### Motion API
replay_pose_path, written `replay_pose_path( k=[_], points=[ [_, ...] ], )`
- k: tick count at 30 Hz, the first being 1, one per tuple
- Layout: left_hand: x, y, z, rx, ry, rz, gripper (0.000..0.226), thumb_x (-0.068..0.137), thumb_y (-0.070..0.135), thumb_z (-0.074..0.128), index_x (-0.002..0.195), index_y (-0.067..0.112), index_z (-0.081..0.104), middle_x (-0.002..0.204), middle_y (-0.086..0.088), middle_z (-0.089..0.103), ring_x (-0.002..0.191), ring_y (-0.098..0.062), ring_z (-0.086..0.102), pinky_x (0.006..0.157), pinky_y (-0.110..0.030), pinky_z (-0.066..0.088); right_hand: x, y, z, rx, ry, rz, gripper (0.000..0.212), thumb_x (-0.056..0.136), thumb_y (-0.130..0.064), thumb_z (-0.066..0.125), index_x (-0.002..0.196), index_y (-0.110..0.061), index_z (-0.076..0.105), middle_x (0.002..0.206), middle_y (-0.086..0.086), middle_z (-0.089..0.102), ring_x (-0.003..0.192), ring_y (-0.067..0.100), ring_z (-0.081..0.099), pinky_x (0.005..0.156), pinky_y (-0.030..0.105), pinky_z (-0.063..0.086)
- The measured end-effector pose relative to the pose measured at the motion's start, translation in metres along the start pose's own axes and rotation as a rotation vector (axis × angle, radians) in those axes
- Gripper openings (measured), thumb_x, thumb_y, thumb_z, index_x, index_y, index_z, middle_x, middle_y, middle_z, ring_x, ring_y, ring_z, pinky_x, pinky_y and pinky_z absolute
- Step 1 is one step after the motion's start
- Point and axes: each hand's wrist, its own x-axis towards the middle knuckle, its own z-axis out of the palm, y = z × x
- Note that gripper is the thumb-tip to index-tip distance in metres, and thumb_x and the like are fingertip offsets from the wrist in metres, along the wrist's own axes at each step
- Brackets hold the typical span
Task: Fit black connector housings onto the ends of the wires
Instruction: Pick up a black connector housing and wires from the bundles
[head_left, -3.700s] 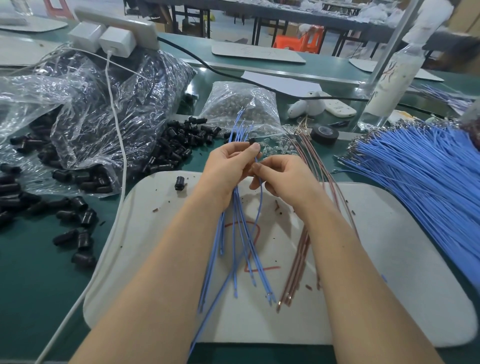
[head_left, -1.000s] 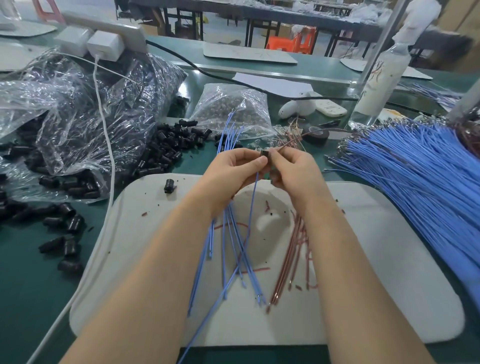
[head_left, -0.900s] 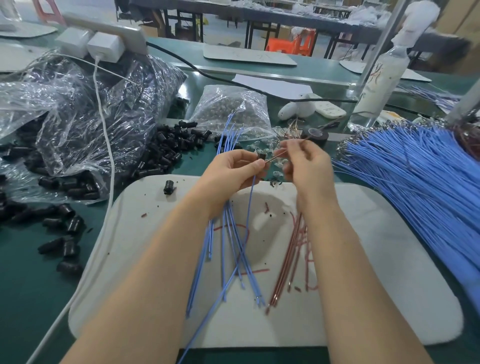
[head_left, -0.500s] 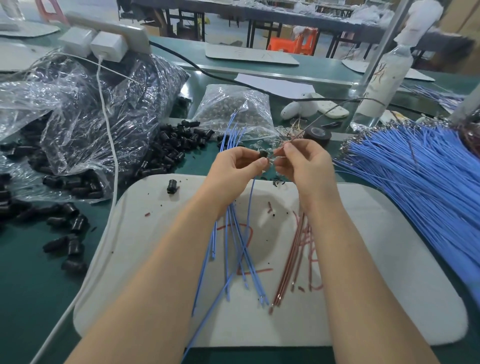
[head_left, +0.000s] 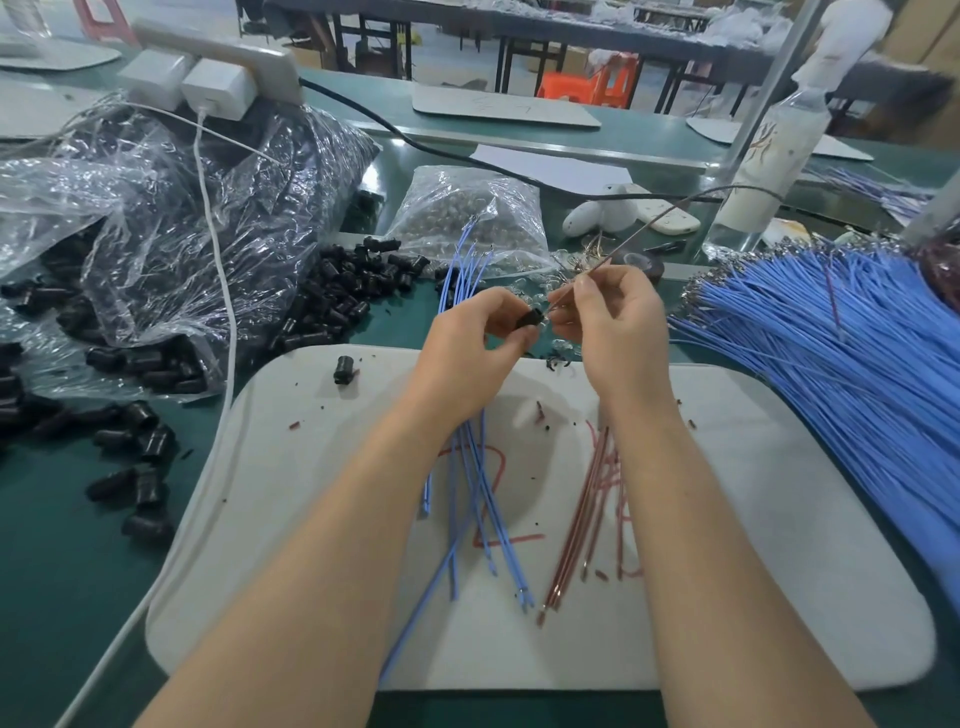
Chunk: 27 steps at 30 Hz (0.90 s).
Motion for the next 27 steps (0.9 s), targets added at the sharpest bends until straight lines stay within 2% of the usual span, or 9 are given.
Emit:
replay_pose_path(
  k=[5, 9, 11, 13, 17, 20, 23, 25, 27],
  points=[
    [0.0, -0.001, 0.001, -0.001, 0.031, -0.01, 0.008, 0.086, 0.019, 0.067, 0.095, 0.017, 0.066, 0.084, 0.005, 0.068, 0.08, -0.004, 0.06, 0.069, -0.001, 0.037, -0.003, -0.001, 0.0, -0.191, -0.017, -0.057, 0.013, 0.093, -0.011, 0.054, 0.082, -0.019, 0.054, 0.083, 0.01, 0.068, 0.078, 0.026, 0.066, 0.08, 0.046, 0.054],
    [0.001, -0.002, 0.001, 0.028, 0.051, 0.002, 0.008, 0.087, 0.019, 0.066, 0.094, 0.018, 0.067, 0.081, 0.008, 0.065, 0.076, -0.002, 0.058, 0.067, 0.001, 0.035, -0.003, 0.0, 0.0, -0.297, -0.093, -0.039, 0.011, 0.087, -0.012, 0.06, 0.078, -0.018, 0.058, 0.074, -0.001, 0.063, 0.072, 0.016, 0.06, 0.073, 0.034, 0.051],
    [0.0, -0.001, 0.0, 0.059, 0.06, 0.031, 0.008, 0.087, 0.017, 0.065, 0.094, 0.015, 0.068, 0.08, 0.01, 0.064, 0.077, -0.004, 0.058, 0.068, 0.0, 0.037, -0.003, 0.0, 0.0, -0.307, -0.147, 0.007, 0.009, 0.086, -0.013, 0.061, 0.078, -0.018, 0.06, 0.074, -0.002, 0.064, 0.075, 0.016, 0.061, 0.076, 0.036, 0.053],
    [-0.001, -0.001, 0.0, 0.07, 0.056, 0.042, 0.009, 0.088, 0.016, 0.065, 0.096, 0.013, 0.068, 0.081, 0.009, 0.064, 0.078, -0.005, 0.058, 0.07, -0.002, 0.038, -0.003, -0.002, -0.001, -0.157, -0.122, 0.061, 0.009, 0.089, -0.016, 0.062, 0.082, -0.02, 0.06, 0.076, -0.002, 0.066, 0.073, 0.013, 0.063, 0.075, 0.034, 0.055],
    [-0.002, 0.002, 0.0, 0.087, 0.035, 0.078, 0.01, 0.088, 0.014, 0.065, 0.097, 0.013, 0.067, 0.082, 0.011, 0.063, 0.08, -0.004, 0.057, 0.073, -0.004, 0.038, -0.001, -0.008, -0.005, 0.211, -0.02, 0.138, 0.013, 0.093, -0.015, 0.059, 0.081, -0.018, 0.059, 0.065, -0.007, 0.066, 0.059, 0.005, 0.06, 0.058, 0.018, 0.051],
    [-0.002, 0.004, 0.002, 0.035, 0.063, 0.101, 0.008, 0.087, 0.014, 0.065, 0.095, 0.012, 0.068, 0.082, 0.008, 0.066, 0.078, -0.004, 0.058, 0.072, -0.005, 0.04, -0.002, -0.003, -0.002, 0.015, -0.083, 0.059, 0.018, 0.091, -0.014, 0.063, 0.074, -0.018, 0.059, 0.065, -0.004, 0.062, 0.064, 0.011, 0.059, 0.064, 0.024, 0.051],
    [0.0, 0.008, -0.002, -0.119, 0.1, 0.031, 0.004, 0.088, 0.016, 0.066, 0.091, 0.017, 0.068, 0.081, 0.009, 0.068, 0.078, -0.002, 0.061, 0.072, -0.01, 0.044, -0.004, -0.003, 0.004, -0.008, -0.142, -0.002, 0.015, 0.092, -0.018, 0.061, 0.078, -0.025, 0.061, 0.071, -0.002, 0.065, 0.071, 0.015, 0.062, 0.068, 0.027, 0.052],
    [0.001, 0.013, -0.006, -0.408, 0.137, -0.075, 0.004, 0.089, 0.014, 0.065, 0.09, 0.018, 0.066, 0.08, 0.006, 0.068, 0.077, -0.004, 0.063, 0.073, -0.019, 0.051, -0.008, -0.006, 0.008, 0.021, -0.257, -0.009, 0.008, 0.095, -0.023, 0.056, 0.095, -0.03, 0.06, 0.076, -0.003, 0.07, 0.076, 0.014, 0.068, 0.072, 0.029, 0.055],
    [0.004, 0.015, -0.011, -0.733, 0.169, -0.223, 0.005, 0.09, 0.013, 0.061, 0.093, 0.01, 0.065, 0.08, -0.001, 0.067, 0.074, -0.017, 0.062, 0.065, -0.029, 0.053, -0.014, -0.009, 0.015, 0.024, -0.357, 0.006, 0.012, 0.097, -0.016, 0.054, 0.104, -0.026, 0.053, 0.07, -0.002, 0.07, 0.07, 0.012, 0.069, 0.068, 0.028, 0.055]
  ],
)
